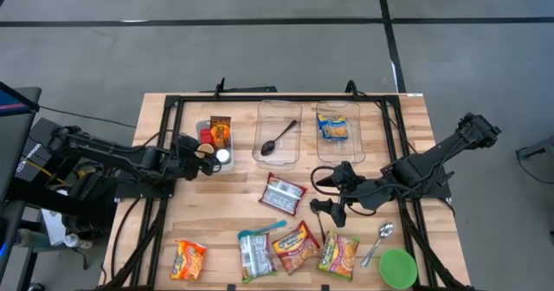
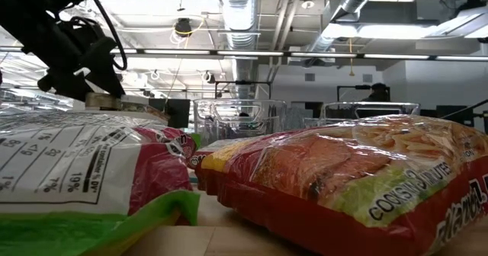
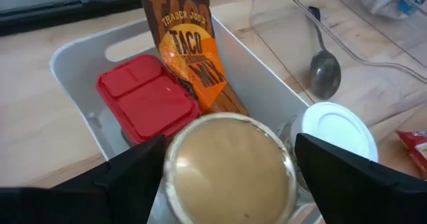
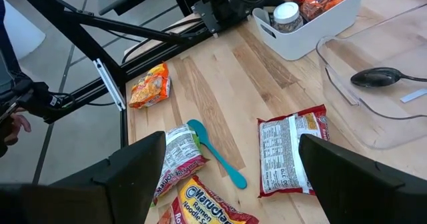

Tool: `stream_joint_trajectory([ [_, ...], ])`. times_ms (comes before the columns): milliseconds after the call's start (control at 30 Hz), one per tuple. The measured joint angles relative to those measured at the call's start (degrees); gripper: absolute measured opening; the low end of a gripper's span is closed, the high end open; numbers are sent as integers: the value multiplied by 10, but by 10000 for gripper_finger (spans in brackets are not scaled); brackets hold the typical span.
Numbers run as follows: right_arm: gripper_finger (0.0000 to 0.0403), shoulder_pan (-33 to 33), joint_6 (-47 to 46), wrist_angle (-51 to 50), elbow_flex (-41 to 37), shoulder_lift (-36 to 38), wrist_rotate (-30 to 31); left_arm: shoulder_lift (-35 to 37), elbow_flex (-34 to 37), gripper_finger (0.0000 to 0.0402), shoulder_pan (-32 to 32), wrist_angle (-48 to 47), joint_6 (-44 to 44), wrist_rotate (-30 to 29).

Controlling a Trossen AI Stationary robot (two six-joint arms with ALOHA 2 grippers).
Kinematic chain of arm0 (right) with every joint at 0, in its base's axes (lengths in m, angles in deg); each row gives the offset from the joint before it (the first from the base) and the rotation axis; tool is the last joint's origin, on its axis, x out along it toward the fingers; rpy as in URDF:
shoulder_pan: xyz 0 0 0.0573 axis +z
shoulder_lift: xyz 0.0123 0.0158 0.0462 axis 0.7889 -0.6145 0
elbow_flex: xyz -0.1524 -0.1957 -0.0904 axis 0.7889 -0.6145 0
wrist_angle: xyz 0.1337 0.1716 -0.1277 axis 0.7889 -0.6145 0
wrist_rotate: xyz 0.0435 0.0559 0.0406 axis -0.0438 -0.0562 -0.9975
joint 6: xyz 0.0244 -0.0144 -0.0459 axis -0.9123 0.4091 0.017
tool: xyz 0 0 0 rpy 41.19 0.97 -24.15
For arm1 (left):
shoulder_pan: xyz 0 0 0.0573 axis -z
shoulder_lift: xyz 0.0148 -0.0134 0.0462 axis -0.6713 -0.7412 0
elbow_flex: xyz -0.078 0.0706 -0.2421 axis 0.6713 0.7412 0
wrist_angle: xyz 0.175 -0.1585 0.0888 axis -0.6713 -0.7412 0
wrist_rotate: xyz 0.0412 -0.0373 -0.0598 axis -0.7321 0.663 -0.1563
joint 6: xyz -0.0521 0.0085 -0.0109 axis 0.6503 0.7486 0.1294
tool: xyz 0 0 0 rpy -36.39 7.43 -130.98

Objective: Pick & Place Food Item
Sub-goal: Put the gold seasoning bottle into the white bin, then put the bottom red noodle pack into the right transparent bin

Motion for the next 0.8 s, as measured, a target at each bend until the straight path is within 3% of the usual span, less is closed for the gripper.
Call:
stream_joint_trajectory([
  [467,337,0,2,0,0,0,0,50,0,301,0,-11,0,-5],
  [800,337,0,2,0,0,0,0,96,0,299,0,46,0,-11],
])
